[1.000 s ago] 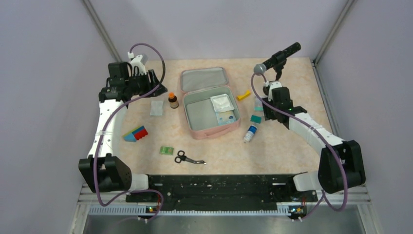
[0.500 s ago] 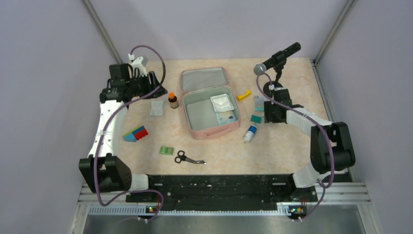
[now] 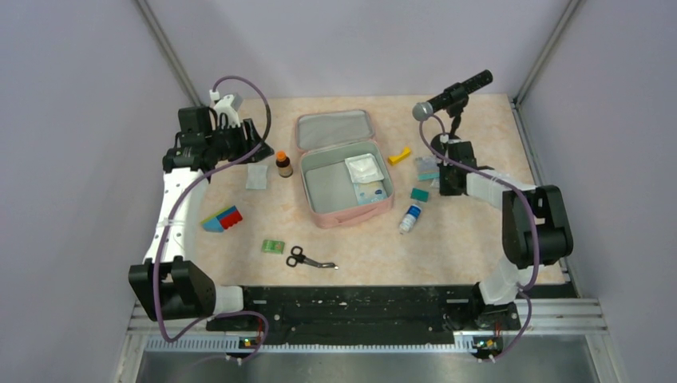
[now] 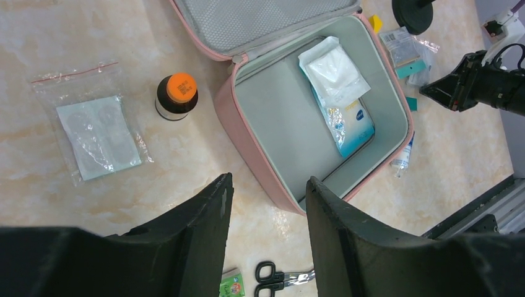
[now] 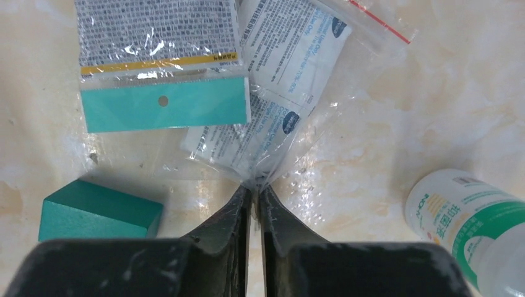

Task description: Organize the medicine kit

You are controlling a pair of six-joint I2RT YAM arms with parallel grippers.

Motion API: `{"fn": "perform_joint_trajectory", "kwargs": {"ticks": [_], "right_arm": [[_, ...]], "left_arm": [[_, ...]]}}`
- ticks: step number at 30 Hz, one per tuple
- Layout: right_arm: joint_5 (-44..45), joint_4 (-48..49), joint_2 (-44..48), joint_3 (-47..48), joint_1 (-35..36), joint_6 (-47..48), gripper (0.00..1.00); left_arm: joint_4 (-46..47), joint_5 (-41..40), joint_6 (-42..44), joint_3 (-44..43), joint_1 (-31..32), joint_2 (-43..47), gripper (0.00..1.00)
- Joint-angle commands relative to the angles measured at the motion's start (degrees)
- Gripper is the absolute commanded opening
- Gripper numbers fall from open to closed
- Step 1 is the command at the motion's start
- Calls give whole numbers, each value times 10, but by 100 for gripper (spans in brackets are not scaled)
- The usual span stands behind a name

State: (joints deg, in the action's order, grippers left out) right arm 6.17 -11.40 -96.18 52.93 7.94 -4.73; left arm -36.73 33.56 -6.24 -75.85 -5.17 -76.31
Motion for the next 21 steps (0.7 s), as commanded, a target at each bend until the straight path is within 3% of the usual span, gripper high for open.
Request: {"fn": "perform_joint_trajectory", "kwargs": {"ticks": [1,3,10,17,21], "right_arm": [[-14,-24,58,5,-7,-12,6],[-38,-59,106,-8,-7,-18,0],[-112,-169,290,-35,-6,-1,0],[-303,-182,403,-54,5,138,0],[-369,-163,404,-60,90,214,0]], "left_arm": [[24,8,-1,3,-1,21,52],[26,12,-7,10,-1,23,52],[43,22,-32,35,1,21,51],[61,26,-48,56,2,26,50],[63,28,-53,67,2,34,50]]}}
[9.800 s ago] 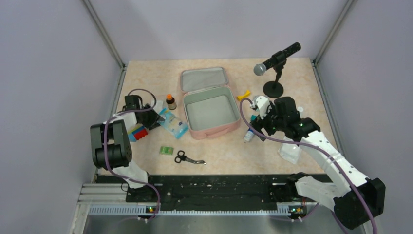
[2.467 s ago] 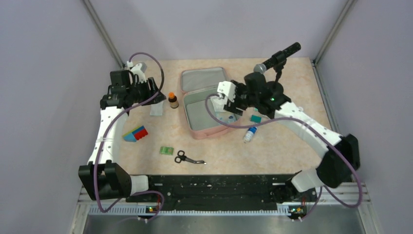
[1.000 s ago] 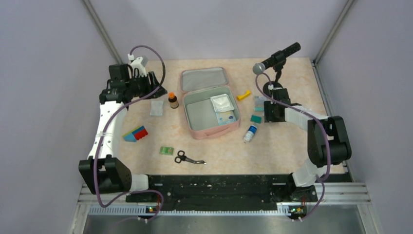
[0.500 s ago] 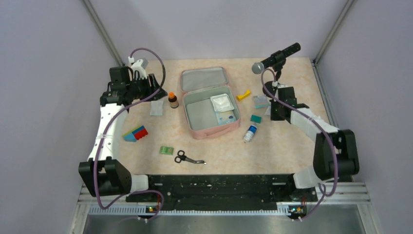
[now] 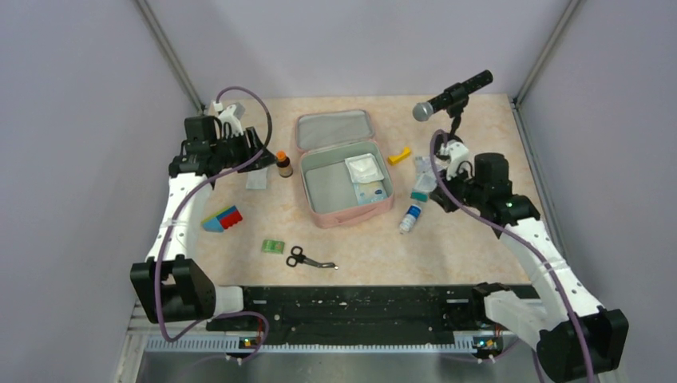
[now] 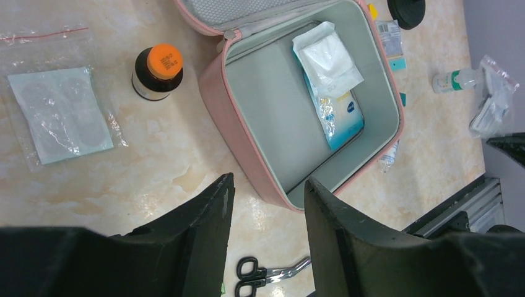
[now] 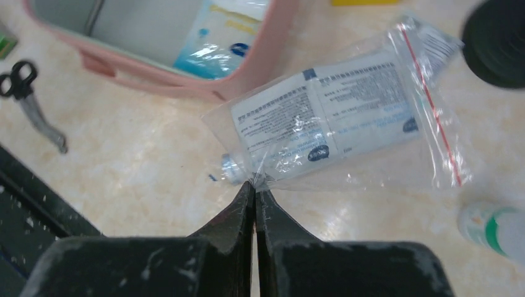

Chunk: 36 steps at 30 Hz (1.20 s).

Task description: Organize the medicine kit

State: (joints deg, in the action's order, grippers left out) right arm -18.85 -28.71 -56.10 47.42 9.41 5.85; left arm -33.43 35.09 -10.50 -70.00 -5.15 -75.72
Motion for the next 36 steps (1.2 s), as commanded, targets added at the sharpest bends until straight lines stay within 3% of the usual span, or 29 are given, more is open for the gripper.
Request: {"fn": "perform_joint_trajectory", "kwargs": {"ticks": [1,5,11,20,24,28,32,36], "right_arm": [[-115,16,-6,-2,104,121,0],[-111,64,-74,27,179,119,0],[-116,113,-224,122,204,90,0],[-124,12,-367,231,208,147,0],[-145,-1,-381,224,207,169,0],[-109,-2,-395,220,207,165,0],[-68,-5,-397,223,207,168,25],[-46,-36,-387,249,206,160,31]], "left_arm": [[31,13,-9,10,2,31,50],[30,11,-7,17,2,42,50],[38,9,-11,36,2,74,50],[42,1,-12,57,0,110,51],[49,-5,-18,66,-3,110,51],[51,-1,-23,59,-4,102,51],[56,-1,-30,50,-5,98,51],[56,2,-29,45,-5,91,50]]}}
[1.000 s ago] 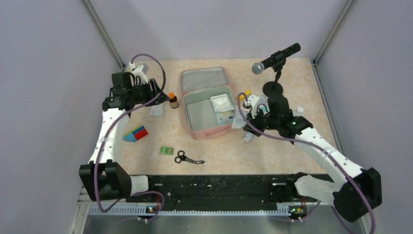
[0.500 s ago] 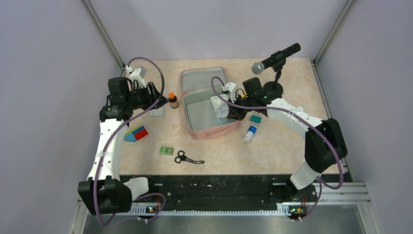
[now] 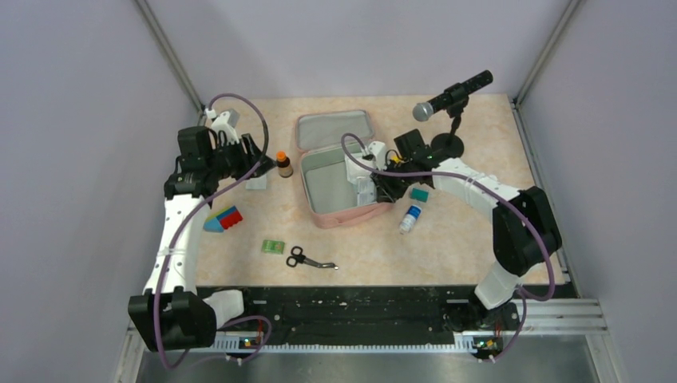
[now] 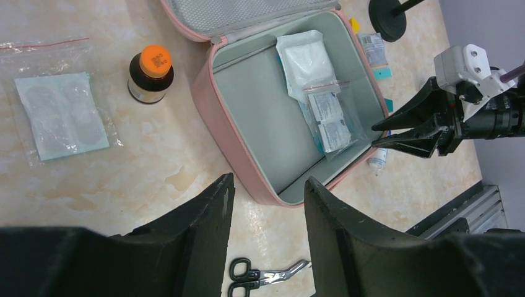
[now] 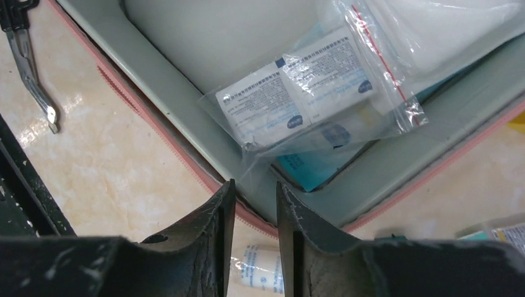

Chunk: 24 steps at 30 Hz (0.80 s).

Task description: Organize the medicine kit

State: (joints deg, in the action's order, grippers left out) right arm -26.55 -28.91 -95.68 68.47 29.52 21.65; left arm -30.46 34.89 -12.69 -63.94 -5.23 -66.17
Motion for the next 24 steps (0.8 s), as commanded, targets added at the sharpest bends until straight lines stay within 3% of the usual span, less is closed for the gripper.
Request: {"fn": "perform_joint_trajectory", "kwargs": {"ticks": [1,7,12,16,20,24], "right_arm": [[31,-47,15,48,5,1,32],[16,-109,46,96,5,15,37],[17,9,92,36,5,-49,40],[19,99,69,11,8,-78,38],[52,108,-5,60,12,-127,29],[62,123,-29,42,13,-154,9]], "left_arm": [[24,1,-4,-16,-4,-6,50],[-31,-20,46,-6,-4,-2,50],[-76,-54,148,13,-3,19,52],[-78,-46,148,14,-3,22,52],[-65,-37,129,15,-3,17,52],[-53,-40,113,18,-3,23,52]]}}
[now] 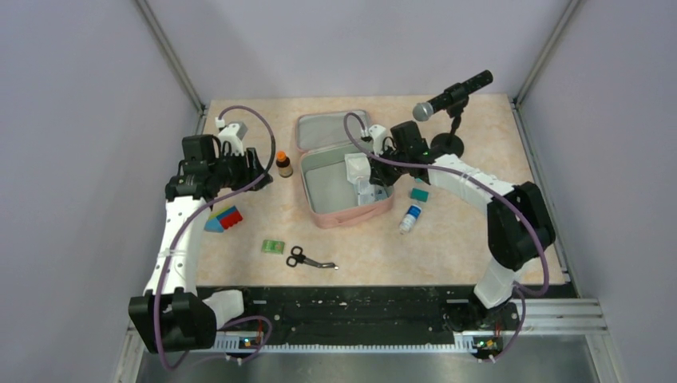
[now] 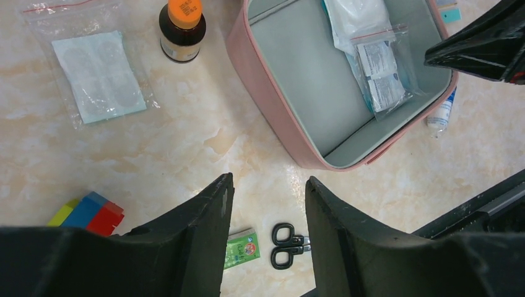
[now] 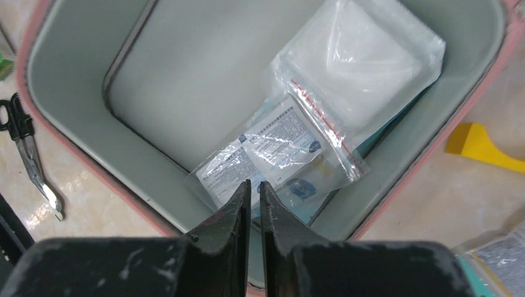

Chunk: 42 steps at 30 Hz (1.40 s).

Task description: Organize the medicine kit

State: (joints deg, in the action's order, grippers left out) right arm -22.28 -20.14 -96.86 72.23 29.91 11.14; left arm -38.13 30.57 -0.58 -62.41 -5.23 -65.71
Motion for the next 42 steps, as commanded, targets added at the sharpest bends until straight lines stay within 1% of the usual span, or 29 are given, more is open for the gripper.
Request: {"fn": "perform_joint_trajectory", "kwargs": {"ticks": [1,3,8,13,17,20,22,24,25,26,28,31,34,38,42], "right_arm": [[21,30,-20,-3,9,-53,7],[25,25,-23,-25,10,-62,7],[62,49,-17,-81,10,-86,7],[138,58,-13,-82,10,-80,7],[114,63,-2,-42,10,-74,7],[58,52,5,-8,10,-73,10],[25,35,19,5,10,-67,14],[27,25,45,-2,10,-67,23],[43,19,64,-11,11,-71,29],[71,13,84,-23,10,-78,37],[134,-1,126,-53,8,-101,48],[191,-32,189,-104,-14,-161,54],[232,-70,233,-158,-51,-226,60],[240,-66,253,-224,-115,-250,65],[226,-44,234,-247,-164,-265,65]], "left_arm": [[21,2,-5,2,-3,19,52],[20,0,-2,2,-3,20,52],[32,-1,-10,16,-4,31,52],[22,-3,-3,19,-4,31,52],[16,0,-2,18,-4,30,52],[14,2,-1,13,-4,26,52],[10,2,1,6,-4,21,52],[9,1,1,-1,-3,17,52],[10,-1,1,-2,-3,15,52],[12,-4,-3,-3,-3,15,52],[17,-10,-13,-6,-4,10,52],[28,-18,-26,-5,-3,6,52],[34,-23,-41,-9,-3,-7,52],[33,-30,-47,-12,-4,-23,51],[5,-58,-52,-23,-4,-38,51]]}}
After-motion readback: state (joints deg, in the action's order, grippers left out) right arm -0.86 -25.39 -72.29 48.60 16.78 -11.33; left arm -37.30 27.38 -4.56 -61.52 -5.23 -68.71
